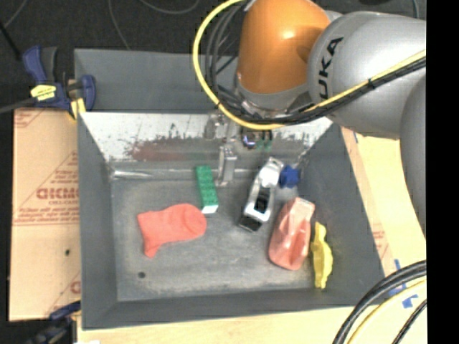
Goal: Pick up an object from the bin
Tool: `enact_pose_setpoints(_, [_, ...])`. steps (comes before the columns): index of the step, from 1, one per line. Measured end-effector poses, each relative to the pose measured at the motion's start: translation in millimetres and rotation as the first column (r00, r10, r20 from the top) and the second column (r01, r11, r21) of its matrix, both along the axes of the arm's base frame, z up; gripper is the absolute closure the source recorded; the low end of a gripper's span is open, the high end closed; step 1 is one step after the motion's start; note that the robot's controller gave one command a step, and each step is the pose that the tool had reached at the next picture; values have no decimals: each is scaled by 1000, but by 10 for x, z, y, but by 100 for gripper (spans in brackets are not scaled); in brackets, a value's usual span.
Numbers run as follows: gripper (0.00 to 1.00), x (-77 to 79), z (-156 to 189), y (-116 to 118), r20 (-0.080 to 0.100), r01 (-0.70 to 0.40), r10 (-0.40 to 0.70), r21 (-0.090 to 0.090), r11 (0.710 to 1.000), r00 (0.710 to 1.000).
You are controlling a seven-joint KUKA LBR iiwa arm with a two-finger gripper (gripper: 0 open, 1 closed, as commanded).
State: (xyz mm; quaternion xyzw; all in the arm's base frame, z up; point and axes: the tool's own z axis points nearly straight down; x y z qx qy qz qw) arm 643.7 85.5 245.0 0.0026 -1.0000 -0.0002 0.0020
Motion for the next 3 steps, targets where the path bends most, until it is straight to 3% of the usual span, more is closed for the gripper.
enact_pose_setpoints(1, [0,11,54,-1,8,1,-1,1,1000,1000])
enact_pose_setpoints(2, [0,-34,-260,249,12,-86,86,-2,996,996])
enact_pose_setpoints(3, [0,-160,-832,606,15,-217,217,-1,976,976])
